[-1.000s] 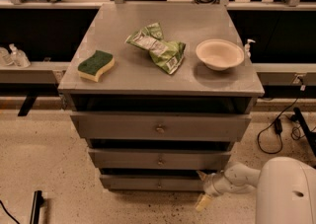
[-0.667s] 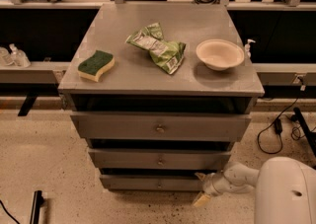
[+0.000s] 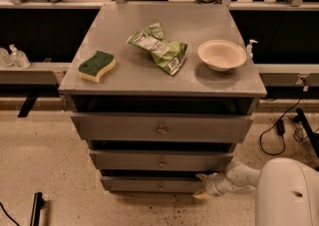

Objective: Open bottom drawer

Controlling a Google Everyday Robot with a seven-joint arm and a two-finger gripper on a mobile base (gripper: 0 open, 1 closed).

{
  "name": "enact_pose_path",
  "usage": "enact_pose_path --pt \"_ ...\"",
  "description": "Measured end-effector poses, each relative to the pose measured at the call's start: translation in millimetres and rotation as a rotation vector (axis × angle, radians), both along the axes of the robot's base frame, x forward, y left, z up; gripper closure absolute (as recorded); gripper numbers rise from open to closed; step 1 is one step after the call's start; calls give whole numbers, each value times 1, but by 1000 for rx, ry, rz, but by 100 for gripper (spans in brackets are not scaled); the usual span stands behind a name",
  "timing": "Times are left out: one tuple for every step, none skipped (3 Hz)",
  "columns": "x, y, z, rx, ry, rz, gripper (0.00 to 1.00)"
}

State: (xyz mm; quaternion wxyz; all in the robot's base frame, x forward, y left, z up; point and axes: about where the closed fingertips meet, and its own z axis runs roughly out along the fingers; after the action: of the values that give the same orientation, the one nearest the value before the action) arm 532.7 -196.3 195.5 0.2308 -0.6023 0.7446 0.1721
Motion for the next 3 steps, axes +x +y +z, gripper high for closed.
enact_pose_path --pt "0 0 1 0 0 0 53" --pt "0 0 2 0 0 0 59" --pt "0 0 2 0 0 0 58"
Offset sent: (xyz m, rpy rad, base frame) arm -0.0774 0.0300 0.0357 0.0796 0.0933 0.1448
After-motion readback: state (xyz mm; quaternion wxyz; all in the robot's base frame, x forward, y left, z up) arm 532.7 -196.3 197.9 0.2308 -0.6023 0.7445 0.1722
